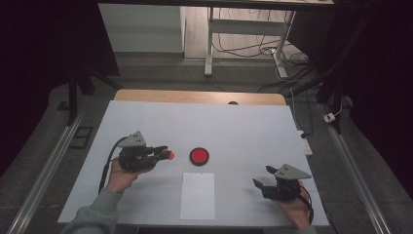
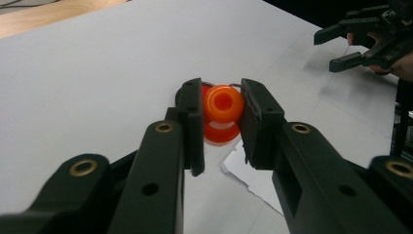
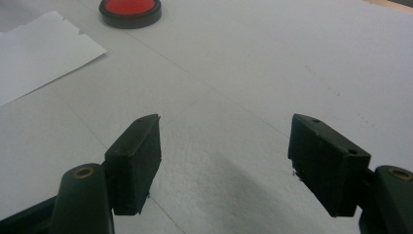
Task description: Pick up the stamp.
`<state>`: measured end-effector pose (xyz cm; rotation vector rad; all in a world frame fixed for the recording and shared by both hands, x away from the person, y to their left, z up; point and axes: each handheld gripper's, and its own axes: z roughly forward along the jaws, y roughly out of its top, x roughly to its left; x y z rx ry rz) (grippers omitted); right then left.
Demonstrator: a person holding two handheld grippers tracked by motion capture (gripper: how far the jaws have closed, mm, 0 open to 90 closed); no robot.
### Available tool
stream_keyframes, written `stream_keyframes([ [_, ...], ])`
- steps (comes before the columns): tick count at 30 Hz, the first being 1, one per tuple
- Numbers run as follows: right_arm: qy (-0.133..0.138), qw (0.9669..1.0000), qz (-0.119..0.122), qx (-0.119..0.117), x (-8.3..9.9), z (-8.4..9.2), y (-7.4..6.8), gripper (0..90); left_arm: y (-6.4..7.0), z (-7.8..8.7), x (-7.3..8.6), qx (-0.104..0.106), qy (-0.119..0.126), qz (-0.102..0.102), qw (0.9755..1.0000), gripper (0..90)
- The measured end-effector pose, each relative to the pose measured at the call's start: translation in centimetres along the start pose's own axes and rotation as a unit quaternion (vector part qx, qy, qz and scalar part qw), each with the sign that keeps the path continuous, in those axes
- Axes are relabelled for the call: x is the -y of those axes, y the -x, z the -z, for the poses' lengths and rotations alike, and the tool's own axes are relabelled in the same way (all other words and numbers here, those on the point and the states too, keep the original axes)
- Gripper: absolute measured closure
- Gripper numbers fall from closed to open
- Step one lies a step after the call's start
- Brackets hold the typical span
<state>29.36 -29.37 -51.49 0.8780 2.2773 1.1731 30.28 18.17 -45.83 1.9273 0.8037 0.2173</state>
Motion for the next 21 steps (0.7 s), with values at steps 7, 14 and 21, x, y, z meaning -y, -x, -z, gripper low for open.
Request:
stream_keyframes([
  [7, 0.001, 1.0000, 0.001, -0.003, 0.0, -0.1, -0.1, 27.2, 0.6, -0.8, -0.3, 0.005, -0.003, -0.007, 1.0000, 72.0],
  [14, 0.001, 1.0000, 0.003, -0.004, 0.0, -0.1, -0.1, 27.2, 1.2, -1.7, -0.4, 0.015, -0.012, -0.014, 0.9997, 72.0],
  [21, -0.001, 1.0000, 0.002, -0.002, 0.0, -0.1, 0.0, 27.2, 1.6, -2.8, -0.5, 0.026, -0.021, -0.020, 0.9992, 72.0],
])
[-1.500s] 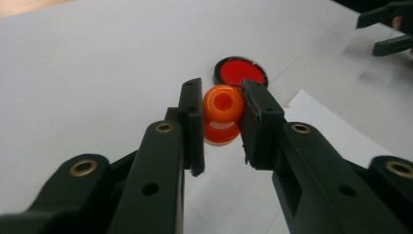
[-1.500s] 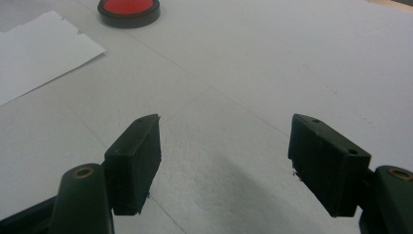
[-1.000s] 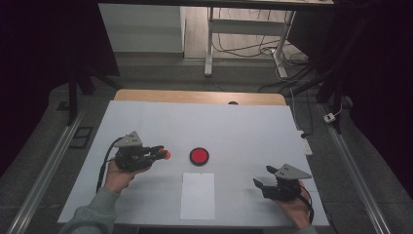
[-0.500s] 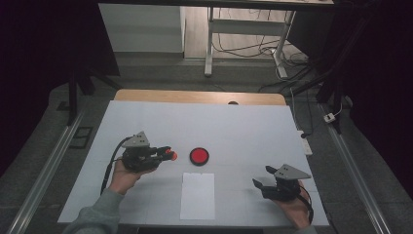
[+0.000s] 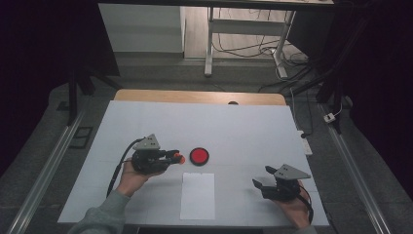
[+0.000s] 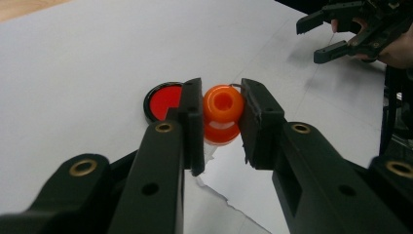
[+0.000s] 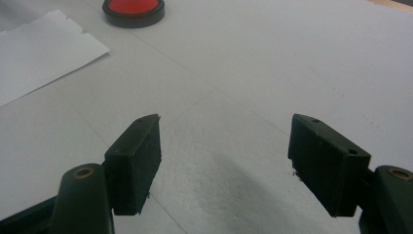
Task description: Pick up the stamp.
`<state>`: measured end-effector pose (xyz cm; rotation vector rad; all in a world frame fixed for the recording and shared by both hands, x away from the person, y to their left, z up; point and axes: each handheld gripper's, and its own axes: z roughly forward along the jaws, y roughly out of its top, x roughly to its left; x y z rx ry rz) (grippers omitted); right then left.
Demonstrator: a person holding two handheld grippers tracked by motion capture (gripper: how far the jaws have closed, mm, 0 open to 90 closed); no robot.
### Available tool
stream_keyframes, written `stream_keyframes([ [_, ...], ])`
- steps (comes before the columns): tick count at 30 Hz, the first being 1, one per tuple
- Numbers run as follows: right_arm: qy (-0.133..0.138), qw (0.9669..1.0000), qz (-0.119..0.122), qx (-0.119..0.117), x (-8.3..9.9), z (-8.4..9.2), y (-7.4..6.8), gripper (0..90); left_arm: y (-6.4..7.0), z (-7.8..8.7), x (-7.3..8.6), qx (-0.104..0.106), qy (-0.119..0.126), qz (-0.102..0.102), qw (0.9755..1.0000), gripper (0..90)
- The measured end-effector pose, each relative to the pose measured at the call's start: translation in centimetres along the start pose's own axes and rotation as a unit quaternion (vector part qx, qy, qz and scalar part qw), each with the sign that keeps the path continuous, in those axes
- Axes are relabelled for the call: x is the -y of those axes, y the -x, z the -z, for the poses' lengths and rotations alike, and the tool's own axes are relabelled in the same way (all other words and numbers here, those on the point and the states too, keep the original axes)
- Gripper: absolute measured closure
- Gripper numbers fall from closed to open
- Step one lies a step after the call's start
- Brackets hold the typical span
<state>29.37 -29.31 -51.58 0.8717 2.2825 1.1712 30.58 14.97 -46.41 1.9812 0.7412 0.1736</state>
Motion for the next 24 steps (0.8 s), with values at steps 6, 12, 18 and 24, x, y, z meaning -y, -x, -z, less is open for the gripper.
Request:
stream_keyframes([
  [6, 0.001, 1.0000, 0.000, -0.001, 0.0, 0.0, 0.1, 27.2, 0.4, -1.1, -0.3, 0.011, -0.006, -0.008, 0.9999, 71.9],
  [12, 0.004, 1.0000, -0.004, -0.001, -0.1, 0.1, 0.1, 27.2, 0.6, -2.2, -1.2, 0.024, -0.010, -0.019, 0.9995, 71.9],
  [18, 0.003, 0.9999, -0.010, 0.002, 0.1, 0.1, 0.3, 27.2, 0.8, -3.3, -2.0, 0.040, -0.012, -0.026, 0.9988, 72.0],
  [24, 0.004, 0.9999, -0.011, 0.006, 0.2, 0.3, 0.4, 27.3, 0.9, -3.4, -1.6, 0.042, -0.015, -0.023, 0.9987, 71.9],
])
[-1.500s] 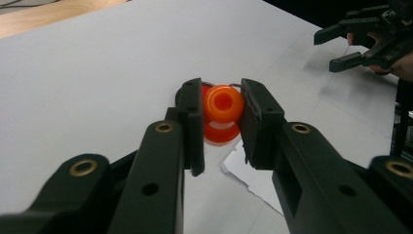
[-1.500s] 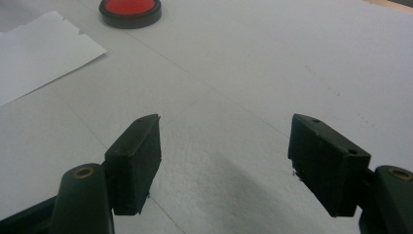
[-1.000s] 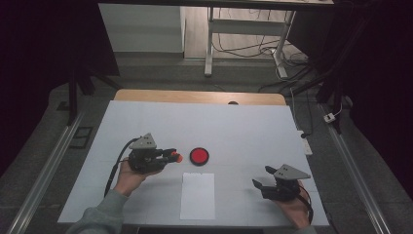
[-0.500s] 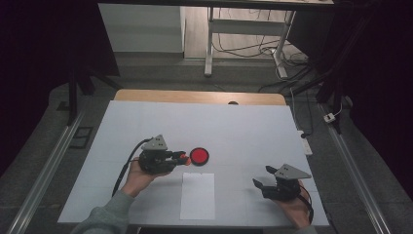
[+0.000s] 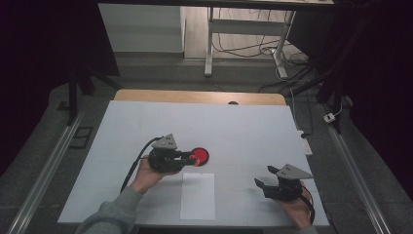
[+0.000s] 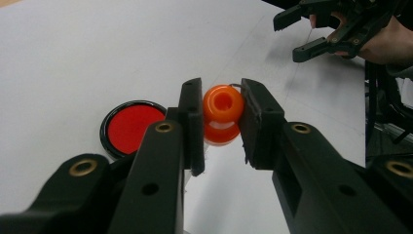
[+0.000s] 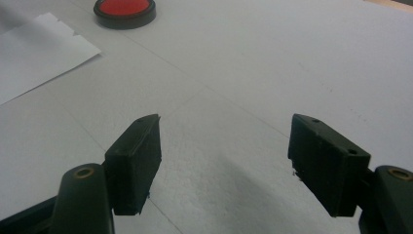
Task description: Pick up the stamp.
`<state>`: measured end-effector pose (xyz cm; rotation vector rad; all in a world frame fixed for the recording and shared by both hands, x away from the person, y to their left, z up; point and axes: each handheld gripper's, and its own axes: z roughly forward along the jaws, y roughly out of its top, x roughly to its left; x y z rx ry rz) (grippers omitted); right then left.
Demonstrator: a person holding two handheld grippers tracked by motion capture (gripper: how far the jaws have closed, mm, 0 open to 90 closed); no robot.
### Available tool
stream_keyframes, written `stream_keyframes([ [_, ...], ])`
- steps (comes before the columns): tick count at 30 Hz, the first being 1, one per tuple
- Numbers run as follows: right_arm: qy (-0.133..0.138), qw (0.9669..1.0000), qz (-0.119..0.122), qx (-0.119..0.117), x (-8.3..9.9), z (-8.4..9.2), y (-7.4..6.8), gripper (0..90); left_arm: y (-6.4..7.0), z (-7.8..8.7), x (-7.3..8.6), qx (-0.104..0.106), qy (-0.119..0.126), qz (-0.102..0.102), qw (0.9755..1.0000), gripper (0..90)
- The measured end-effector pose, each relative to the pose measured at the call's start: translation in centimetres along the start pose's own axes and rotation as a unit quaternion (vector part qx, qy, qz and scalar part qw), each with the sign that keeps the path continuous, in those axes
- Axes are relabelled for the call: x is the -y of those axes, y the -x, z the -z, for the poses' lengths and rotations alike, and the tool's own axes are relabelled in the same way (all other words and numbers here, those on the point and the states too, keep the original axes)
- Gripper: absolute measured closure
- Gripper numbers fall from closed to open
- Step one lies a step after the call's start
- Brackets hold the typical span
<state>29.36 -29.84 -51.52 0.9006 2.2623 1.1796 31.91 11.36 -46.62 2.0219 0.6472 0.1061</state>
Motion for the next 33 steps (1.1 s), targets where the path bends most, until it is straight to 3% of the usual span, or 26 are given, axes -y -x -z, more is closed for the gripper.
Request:
stream_keyframes([
  [8, 0.000, 1.0000, 0.004, -0.003, -0.15, -0.26, -0.25, 27.3, 0.27, 0.70, 0.34, -0.001, 0.003, 0.004, 1.0000, 71.9],
  [33, -0.005, 0.9999, 0.008, -0.005, -0.32, -0.56, -0.41, 27.4, 0.69, 0.45, 0.44, 0.000, -0.003, 0.000, 1.0000, 71.9],
])
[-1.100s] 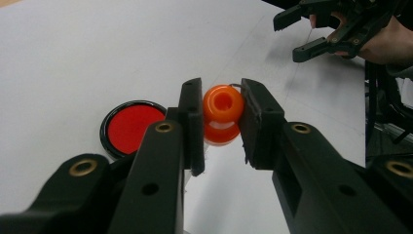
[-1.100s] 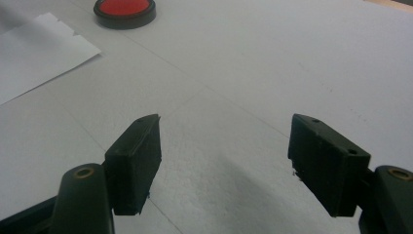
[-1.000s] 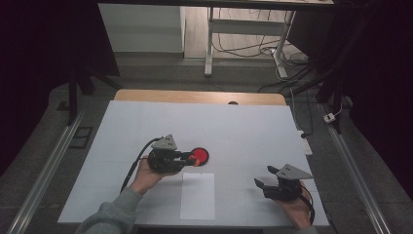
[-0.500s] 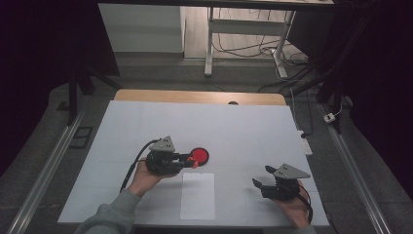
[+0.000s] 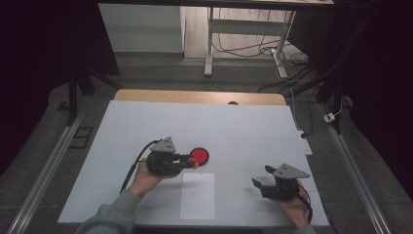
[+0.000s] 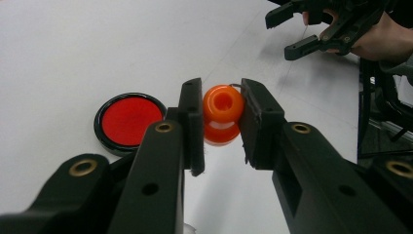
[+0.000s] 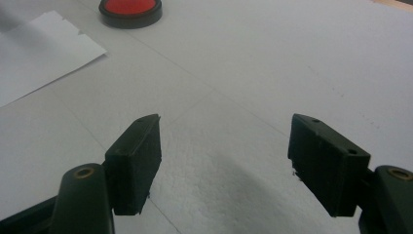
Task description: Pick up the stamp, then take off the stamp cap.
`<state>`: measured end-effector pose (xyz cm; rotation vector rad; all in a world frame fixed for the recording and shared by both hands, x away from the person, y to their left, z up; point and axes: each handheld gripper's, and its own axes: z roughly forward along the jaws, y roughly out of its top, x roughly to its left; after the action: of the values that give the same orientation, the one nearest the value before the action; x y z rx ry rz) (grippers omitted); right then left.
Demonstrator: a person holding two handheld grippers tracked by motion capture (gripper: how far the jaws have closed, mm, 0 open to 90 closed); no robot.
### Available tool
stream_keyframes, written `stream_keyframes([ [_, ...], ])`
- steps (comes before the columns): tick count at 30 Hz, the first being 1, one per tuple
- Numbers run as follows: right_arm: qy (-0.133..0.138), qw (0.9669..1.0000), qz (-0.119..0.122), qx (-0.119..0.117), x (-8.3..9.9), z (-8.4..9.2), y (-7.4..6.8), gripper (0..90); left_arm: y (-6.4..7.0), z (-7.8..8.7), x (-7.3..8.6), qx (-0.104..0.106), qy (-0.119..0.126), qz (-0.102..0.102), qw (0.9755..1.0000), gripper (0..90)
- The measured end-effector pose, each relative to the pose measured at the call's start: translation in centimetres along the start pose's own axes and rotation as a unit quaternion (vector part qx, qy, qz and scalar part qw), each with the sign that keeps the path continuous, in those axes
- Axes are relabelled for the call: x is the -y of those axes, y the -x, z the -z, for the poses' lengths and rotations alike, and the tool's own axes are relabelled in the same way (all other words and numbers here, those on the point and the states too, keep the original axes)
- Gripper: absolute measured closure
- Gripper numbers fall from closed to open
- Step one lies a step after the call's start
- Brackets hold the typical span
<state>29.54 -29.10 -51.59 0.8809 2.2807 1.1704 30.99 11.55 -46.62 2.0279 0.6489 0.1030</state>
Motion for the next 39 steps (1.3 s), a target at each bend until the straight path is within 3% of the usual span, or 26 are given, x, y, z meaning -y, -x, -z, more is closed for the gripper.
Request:
stream_keyframes([
  [26, 0.025, 0.9991, 0.006, -0.034, -2.1, -1.3, -2.0, 27.8, 0.1, -0.2, 0.1, 0.004, -0.001, 0.003, 1.0000, 71.9],
  [39, 0.032, 0.9980, 0.020, -0.052, -3.6, -2.4, -3.4, 28.4, 0.3, -0.3, 0.2, 0.005, -0.001, 0.003, 1.0000, 71.9],
])
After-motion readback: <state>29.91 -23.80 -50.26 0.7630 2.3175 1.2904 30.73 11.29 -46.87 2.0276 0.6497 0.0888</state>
